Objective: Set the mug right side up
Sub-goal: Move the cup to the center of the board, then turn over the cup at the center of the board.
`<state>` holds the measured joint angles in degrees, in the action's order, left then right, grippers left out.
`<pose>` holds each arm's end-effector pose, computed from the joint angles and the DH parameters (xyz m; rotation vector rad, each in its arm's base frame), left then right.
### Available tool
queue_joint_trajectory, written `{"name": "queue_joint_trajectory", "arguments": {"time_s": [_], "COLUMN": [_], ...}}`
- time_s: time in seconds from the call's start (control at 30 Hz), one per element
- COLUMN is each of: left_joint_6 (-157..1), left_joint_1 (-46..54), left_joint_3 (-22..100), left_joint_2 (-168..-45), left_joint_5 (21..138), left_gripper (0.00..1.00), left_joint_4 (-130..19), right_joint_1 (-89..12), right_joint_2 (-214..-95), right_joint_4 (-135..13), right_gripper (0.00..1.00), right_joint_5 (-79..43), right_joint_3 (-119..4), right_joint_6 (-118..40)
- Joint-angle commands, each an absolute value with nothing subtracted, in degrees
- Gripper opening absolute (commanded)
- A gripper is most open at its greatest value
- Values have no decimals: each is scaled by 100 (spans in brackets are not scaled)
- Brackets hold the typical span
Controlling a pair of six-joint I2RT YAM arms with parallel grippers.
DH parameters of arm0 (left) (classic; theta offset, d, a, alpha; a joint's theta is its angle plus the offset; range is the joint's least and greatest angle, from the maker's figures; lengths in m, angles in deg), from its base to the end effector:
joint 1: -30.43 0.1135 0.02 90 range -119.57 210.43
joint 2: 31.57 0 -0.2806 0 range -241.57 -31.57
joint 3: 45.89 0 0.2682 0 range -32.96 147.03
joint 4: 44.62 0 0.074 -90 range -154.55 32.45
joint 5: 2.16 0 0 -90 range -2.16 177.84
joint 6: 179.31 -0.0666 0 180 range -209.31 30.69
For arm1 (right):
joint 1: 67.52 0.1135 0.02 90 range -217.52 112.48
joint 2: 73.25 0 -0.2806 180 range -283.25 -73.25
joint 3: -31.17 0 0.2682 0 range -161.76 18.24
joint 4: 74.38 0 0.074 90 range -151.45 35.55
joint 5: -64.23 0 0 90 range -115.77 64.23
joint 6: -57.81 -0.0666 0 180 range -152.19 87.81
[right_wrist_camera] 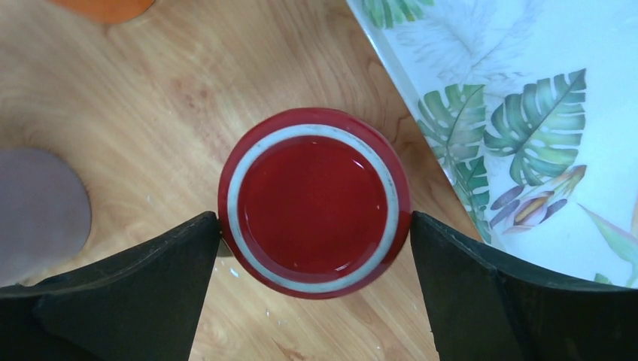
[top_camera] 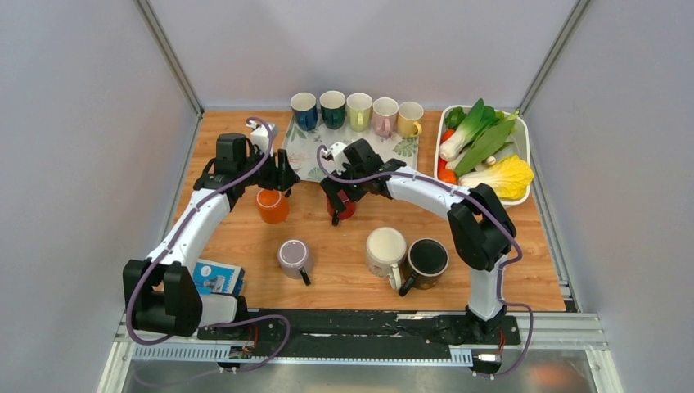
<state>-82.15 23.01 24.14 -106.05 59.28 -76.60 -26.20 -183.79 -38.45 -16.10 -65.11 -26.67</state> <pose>0.3121 -0.0728 0.2844 0.2855 2.1826 -0.6910 0.3439 0.3173 0.2029 -1.0592 2.2536 0.4773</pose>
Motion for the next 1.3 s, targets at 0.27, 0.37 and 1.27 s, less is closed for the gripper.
{"name": "queue_joint_trajectory", "arguments": {"time_s": [0.27,0.37,1.27], "left_joint_6": [-8069,-8055,-8012], "left_joint_1": [2318,2318,2314], "left_joint_3": [2323,2343,2410], "left_joint_2": [-10488,-10545,-10675], "left_joint_5": [5981,5946,5747], "left_gripper": [65,65,64], "left_joint_4": [-7322,-7290,-7220], "right_joint_1": [-2453,-2566,-2948], "right_joint_2": [-18175,-17931,-17998], "right_joint_4": [-4238,-4240,-4257], "right_gripper": [100,100,63], "right_joint_5": [-3457,-3377,-1577], "right_joint_3": [-6110,-5867,-5307], "right_joint_6": [-1993,-1868,-2026]}}
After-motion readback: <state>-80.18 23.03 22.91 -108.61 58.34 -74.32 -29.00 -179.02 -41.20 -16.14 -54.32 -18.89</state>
